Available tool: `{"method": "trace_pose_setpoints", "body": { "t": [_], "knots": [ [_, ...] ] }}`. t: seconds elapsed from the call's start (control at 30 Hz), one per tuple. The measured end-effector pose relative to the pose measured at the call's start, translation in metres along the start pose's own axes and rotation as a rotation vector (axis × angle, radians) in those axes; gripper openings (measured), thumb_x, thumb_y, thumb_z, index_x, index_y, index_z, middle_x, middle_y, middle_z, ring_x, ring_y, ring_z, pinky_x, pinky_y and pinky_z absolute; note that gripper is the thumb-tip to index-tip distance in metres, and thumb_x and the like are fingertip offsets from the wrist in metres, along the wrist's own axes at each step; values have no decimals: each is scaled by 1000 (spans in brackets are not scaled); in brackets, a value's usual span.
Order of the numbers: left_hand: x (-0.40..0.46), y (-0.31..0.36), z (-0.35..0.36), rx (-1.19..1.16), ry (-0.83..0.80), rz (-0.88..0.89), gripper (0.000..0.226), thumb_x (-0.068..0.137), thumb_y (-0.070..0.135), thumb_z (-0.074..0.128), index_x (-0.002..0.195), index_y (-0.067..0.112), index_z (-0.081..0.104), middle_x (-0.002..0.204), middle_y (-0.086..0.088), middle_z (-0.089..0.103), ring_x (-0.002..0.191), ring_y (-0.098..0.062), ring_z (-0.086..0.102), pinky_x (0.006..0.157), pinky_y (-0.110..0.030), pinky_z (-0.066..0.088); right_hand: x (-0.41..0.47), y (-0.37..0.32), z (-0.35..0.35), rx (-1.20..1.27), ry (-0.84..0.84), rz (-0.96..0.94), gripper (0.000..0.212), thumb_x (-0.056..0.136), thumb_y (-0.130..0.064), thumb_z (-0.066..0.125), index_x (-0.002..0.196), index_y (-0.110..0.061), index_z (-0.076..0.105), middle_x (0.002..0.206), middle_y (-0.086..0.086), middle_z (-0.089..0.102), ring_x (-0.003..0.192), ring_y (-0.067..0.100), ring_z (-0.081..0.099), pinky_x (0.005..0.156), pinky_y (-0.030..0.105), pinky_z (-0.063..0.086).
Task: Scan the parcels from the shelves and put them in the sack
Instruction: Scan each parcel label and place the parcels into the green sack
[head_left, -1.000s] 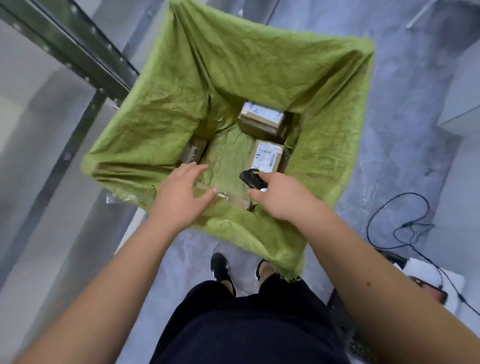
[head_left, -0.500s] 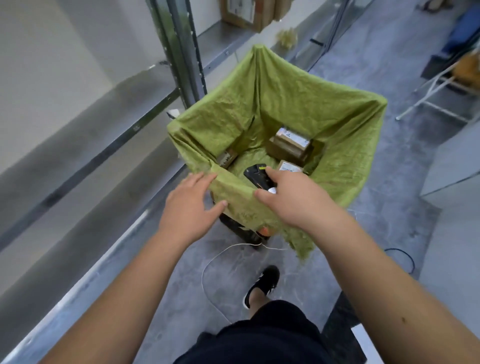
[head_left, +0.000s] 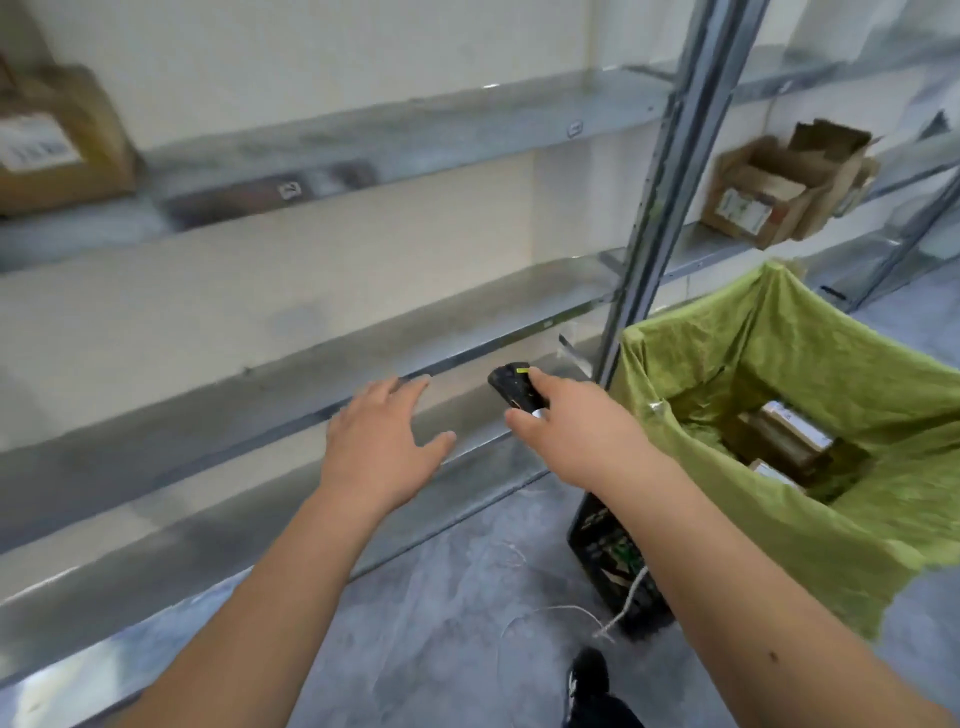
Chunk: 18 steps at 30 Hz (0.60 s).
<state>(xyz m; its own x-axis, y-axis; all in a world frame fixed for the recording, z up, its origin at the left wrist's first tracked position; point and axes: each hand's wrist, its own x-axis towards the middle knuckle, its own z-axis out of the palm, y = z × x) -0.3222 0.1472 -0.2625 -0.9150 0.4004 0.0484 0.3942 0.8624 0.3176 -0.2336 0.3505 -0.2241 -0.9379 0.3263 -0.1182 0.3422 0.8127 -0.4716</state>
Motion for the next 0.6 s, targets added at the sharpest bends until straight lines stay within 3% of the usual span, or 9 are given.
{"method": "trace_pose_setpoints", "body": {
  "t": [0.07, 0.23, 0.4, 0.6],
  "knots": [
    [-1, -24, -20, -16, 41, -41, 80, 89, 68, 62, 159, 39, 36, 166, 1, 36, 156, -24, 26, 122, -46, 27, 12, -29, 6, -11, -4, -62, 52, 97, -58, 51, 142, -33, 47, 104, 9, 64, 92, 30, 63, 83, 41, 55],
    [6, -72, -61, -20, 147, -100, 79, 89, 66, 62, 159, 38, 37, 166, 1, 36, 155, -22, 28, 123, -45, 25, 44, -87, 8, -35, -51, -184, 43, 97, -54, 52, 136, -35, 50, 99, 6, 64, 87, 28, 63, 69, 36, 47],
    [37, -105, -100, -26, 226, -174, 77, 91, 64, 64, 159, 39, 37, 168, -1, 33, 155, -22, 26, 124, -45, 25, 87, -134, -15, -21, -22, -301, 25, 95, -56, 52, 114, -40, 53, 95, 3, 61, 79, 24, 61, 61, 34, 40],
    [81, -124, -156, 6, 436, -173, 73, 90, 63, 63, 156, 39, 41, 163, 3, 41, 149, -22, 35, 121, -48, 33, 149, -192, -42, -8, 28, -452, 29, 93, -58, 51, 116, -41, 56, 93, 0, 62, 78, 18, 59, 60, 33, 39]
  ]
}}
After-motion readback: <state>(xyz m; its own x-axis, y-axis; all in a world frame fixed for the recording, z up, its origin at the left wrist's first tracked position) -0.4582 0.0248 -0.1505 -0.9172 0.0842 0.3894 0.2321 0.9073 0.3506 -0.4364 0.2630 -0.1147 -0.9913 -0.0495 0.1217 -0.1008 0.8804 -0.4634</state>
